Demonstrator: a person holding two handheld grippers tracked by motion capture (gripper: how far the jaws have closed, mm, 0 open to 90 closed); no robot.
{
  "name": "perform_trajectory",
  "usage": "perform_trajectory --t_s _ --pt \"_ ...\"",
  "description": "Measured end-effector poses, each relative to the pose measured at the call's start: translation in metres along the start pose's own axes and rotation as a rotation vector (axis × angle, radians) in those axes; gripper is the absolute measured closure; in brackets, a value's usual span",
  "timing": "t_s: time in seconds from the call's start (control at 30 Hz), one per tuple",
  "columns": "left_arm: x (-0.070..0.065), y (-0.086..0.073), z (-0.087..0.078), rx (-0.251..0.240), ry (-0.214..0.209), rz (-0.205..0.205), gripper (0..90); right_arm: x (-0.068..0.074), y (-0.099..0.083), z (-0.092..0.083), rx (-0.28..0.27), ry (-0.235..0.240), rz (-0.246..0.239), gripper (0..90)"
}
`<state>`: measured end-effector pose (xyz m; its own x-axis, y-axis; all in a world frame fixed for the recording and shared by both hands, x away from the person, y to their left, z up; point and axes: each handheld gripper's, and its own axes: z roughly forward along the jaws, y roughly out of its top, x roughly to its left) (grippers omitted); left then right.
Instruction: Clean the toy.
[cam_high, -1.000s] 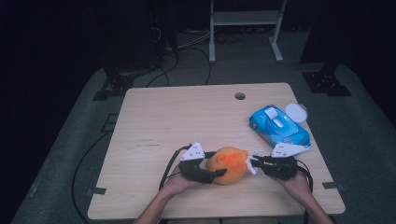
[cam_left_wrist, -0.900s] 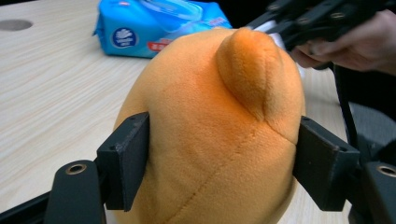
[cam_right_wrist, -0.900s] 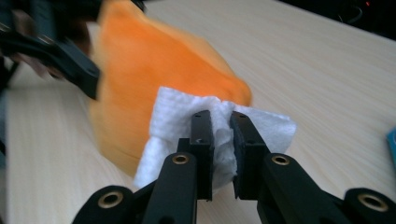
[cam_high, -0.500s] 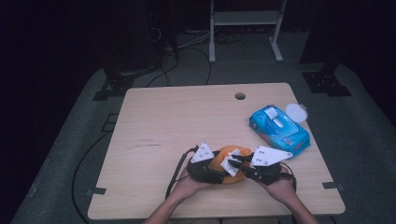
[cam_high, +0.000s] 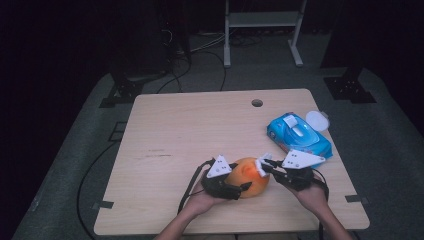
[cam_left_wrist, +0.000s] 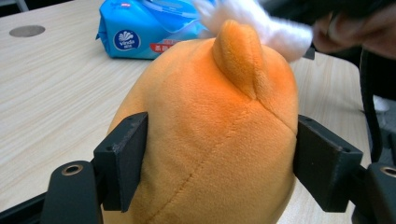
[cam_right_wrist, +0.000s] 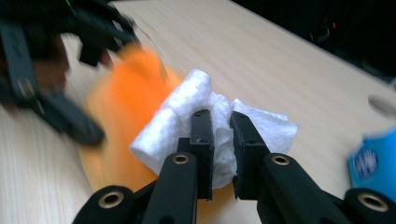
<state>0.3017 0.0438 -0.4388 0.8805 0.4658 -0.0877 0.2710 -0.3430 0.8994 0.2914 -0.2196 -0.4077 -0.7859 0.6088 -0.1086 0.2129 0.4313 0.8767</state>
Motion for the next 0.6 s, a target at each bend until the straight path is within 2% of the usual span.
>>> perform_trajectory --t_s 0.03,0.07,0.1,0.13,0.17,0.2,0.23,0.33,0.37,0.4,0.43,0.47,0.5,0.57,0.6 --pt "0.002 0.0 0.0 -0.006 -0.003 -0.015 24.7 -0.005 -0.012 -0.003 0.023 -0.005 0.024 79.9" --pt "0.004 -0.001 0.0 -0.013 -0.005 -0.03 24.7 -0.005 -0.012 -0.003 0.023 -0.005 0.024 79.9" --pt "0.008 -0.001 -0.001 -0.024 -0.007 -0.064 24.7 -0.006 -0.018 -0.005 0.046 0.0 0.033 79.9" --pt "0.008 -0.001 -0.001 -0.024 -0.007 -0.064 24.7 -0.006 -0.018 -0.005 0.046 0.0 0.033 79.9" --pt "0.011 -0.002 -0.002 -0.033 -0.006 -0.086 24.7 -0.003 -0.021 -0.005 0.054 0.026 0.04 79.9" --pt "0.011 -0.002 -0.002 -0.033 -0.006 -0.086 24.7 -0.001 -0.02 -0.004 0.051 0.037 0.038 79.8" --pt "0.012 -0.002 -0.002 -0.035 -0.002 -0.103 24.6 0.002 -0.019 -0.004 0.046 0.044 0.033 79.8" --pt "0.012 -0.002 -0.003 -0.034 -0.004 -0.104 26.3 0.005 -0.013 -0.002 0.033 0.049 0.018 79.8" --pt "0.011 -0.002 -0.004 -0.026 -0.021 -0.078 27.0 0.002 -0.012 -0.002 0.029 0.048 0.025 79.8" --pt "0.011 -0.002 -0.004 -0.026 -0.021 -0.078 27.2 0.002 -0.012 -0.002 0.029 0.048 0.025 79.8" --pt "0.008 -0.002 -0.004 -0.006 -0.052 -0.034 27.0 -0.005 -0.012 -0.002 0.017 0.041 0.052 79.8" --pt "0.006 -0.002 -0.004 0.001 -0.057 -0.013 26.4 -0.011 -0.013 -0.001 0.017 0.041 0.078 79.8" --pt "0.006 -0.002 -0.004 0.001 -0.057 -0.013 25.5 -0.011 -0.013 -0.001 0.017 0.041 0.078 79.8" --pt "0.003 -0.002 -0.002 0.0 -0.045 -0.005 24.5 -0.022 -0.018 0.0 0.022 0.051 0.142 79.8" --pt "0.003 -0.002 -0.002 0.0 -0.045 -0.005 24.8 -0.022 -0.018 0.0 0.022 0.051 0.142 79.8"
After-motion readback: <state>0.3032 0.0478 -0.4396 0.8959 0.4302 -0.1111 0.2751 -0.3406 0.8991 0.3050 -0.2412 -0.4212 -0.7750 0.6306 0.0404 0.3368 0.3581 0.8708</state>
